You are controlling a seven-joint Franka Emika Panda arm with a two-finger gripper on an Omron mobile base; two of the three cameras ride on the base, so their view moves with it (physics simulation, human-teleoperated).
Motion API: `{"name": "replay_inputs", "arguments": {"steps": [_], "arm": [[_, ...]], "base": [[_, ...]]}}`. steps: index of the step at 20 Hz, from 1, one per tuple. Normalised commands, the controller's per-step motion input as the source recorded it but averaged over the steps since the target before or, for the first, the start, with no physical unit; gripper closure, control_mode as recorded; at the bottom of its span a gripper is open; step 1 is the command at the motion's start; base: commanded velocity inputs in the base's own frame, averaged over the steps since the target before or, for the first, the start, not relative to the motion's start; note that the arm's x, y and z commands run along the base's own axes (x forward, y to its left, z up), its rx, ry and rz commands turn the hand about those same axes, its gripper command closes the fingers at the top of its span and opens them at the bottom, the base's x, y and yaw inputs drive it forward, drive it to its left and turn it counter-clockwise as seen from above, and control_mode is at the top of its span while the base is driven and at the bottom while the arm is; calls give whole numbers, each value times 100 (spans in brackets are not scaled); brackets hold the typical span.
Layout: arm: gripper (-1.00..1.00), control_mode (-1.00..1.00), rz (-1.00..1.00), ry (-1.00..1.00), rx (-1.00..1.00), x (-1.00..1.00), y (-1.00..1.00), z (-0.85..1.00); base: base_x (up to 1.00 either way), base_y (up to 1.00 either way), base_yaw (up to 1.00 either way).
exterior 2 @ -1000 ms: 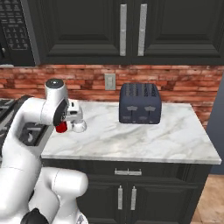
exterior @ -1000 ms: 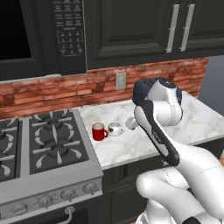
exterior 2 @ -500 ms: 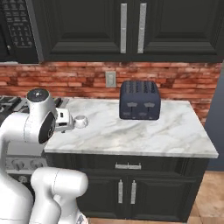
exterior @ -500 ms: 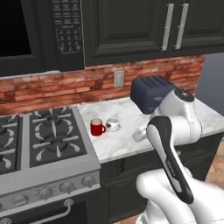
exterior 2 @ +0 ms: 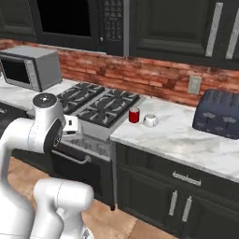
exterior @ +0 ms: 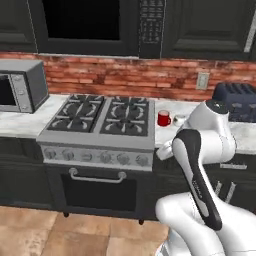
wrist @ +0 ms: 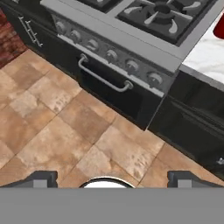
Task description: Clear the mugs and bowl far away from the sink.
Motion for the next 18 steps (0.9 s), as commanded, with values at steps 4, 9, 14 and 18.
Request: {"name": "replay_inputs", "arguments": {"steps": [4,9,14,18], "arm": [[-100,100,0,0,0,0,0,0],[-100,100,0,0,0,0,0,0],[-100,100,0,0,0,0,0,0],[-100,100,0,0,0,0,0,0]], "base": [[-44,0,95],[-19,0,93],[0,0,91],[0,0,92]]}}
